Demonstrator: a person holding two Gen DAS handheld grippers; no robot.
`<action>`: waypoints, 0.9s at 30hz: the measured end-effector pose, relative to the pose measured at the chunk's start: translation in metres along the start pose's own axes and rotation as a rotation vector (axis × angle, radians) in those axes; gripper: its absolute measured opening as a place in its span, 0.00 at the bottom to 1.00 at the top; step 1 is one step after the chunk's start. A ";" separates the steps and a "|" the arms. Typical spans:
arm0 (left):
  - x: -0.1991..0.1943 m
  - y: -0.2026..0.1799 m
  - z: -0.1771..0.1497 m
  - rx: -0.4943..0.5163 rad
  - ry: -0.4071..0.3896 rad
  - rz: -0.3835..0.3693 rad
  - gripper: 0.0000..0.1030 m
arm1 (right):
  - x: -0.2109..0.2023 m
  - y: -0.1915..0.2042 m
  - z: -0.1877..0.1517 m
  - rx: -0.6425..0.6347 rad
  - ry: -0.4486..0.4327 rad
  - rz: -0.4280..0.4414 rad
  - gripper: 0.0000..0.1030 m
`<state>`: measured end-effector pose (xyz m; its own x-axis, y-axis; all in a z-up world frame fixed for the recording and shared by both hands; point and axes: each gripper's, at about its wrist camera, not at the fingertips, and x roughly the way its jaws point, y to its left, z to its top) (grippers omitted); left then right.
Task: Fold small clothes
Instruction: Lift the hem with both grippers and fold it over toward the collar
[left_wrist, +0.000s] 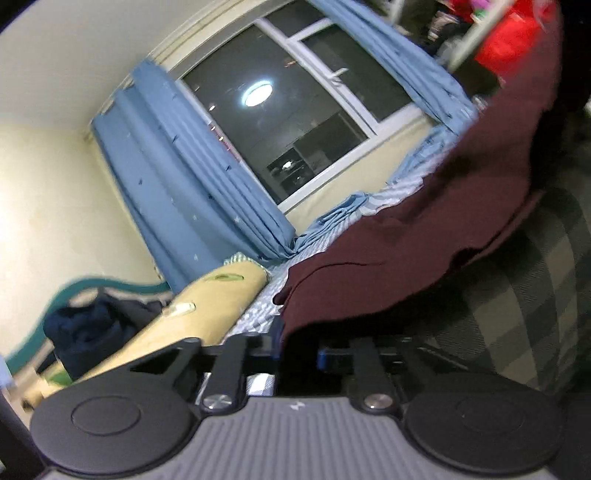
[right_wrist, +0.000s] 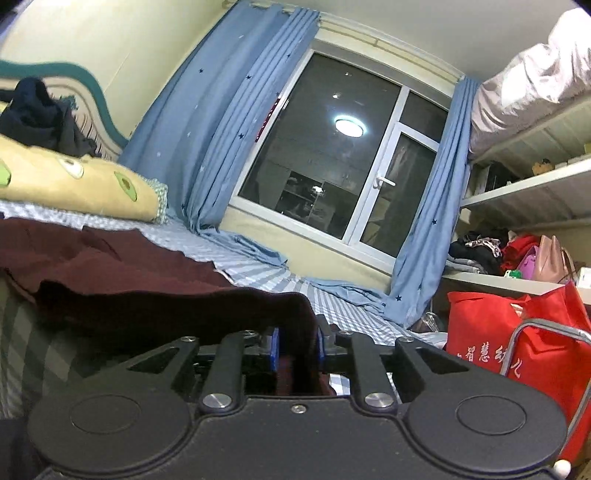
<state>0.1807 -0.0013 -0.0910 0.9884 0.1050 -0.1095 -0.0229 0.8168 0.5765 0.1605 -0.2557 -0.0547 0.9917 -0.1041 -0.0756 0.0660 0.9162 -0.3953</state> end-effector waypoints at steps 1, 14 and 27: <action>0.000 0.005 0.001 -0.036 0.002 -0.006 0.06 | 0.000 0.002 -0.001 0.005 0.009 0.007 0.19; -0.079 0.069 0.051 -0.266 -0.157 -0.038 0.03 | -0.061 -0.022 0.010 0.054 -0.067 -0.059 0.06; -0.200 0.132 0.085 -0.414 -0.211 -0.202 0.03 | -0.176 -0.078 0.031 0.077 -0.220 -0.123 0.06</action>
<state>-0.0069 0.0371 0.0762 0.9870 -0.1604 0.0048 0.1567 0.9698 0.1867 -0.0161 -0.2964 0.0174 0.9752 -0.1381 0.1727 0.1879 0.9293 -0.3179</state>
